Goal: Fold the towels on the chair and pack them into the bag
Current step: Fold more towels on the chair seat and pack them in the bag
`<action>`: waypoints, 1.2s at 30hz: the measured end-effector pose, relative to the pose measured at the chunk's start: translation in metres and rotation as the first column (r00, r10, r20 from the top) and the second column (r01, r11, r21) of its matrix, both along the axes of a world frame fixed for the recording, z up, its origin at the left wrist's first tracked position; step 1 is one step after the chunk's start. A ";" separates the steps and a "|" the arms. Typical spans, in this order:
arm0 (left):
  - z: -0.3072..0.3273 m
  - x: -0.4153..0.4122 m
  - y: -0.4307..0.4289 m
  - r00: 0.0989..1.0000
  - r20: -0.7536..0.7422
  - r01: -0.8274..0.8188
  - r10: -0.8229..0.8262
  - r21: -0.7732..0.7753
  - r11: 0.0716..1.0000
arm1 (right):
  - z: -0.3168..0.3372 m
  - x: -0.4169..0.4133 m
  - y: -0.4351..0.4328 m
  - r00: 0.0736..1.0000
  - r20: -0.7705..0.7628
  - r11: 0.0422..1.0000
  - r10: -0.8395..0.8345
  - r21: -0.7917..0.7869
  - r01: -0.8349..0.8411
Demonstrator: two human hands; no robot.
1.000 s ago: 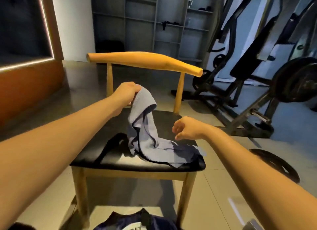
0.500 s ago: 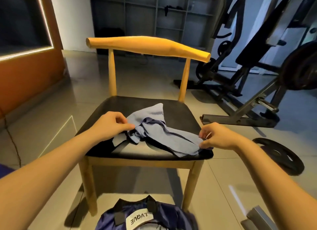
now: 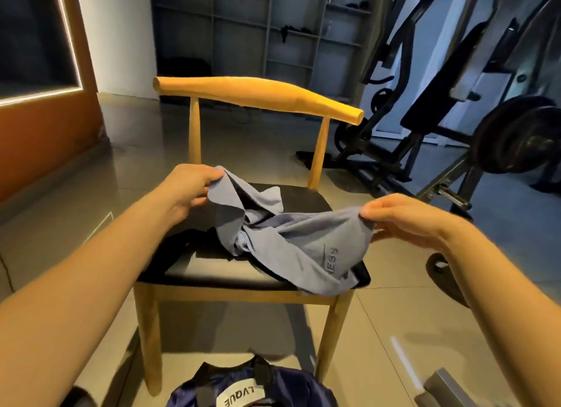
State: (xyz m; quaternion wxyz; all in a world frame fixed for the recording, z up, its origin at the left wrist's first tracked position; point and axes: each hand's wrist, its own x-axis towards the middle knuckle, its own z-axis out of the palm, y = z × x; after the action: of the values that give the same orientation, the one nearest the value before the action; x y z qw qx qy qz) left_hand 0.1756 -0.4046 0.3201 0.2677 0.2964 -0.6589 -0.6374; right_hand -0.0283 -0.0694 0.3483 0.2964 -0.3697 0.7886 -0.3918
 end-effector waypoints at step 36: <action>0.073 -0.021 0.079 0.791 0.317 0.601 -0.523 -0.560 0.569 | 0.027 -0.006 -0.071 0.391 -0.688 0.763 -0.611 -0.643 0.060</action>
State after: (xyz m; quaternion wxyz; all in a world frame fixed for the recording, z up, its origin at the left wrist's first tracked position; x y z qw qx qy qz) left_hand 0.1548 -0.3257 0.3926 0.0960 -0.0012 -0.9075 -0.4089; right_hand -0.0339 -0.1399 0.3750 -0.3509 -0.4035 0.7457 -0.3973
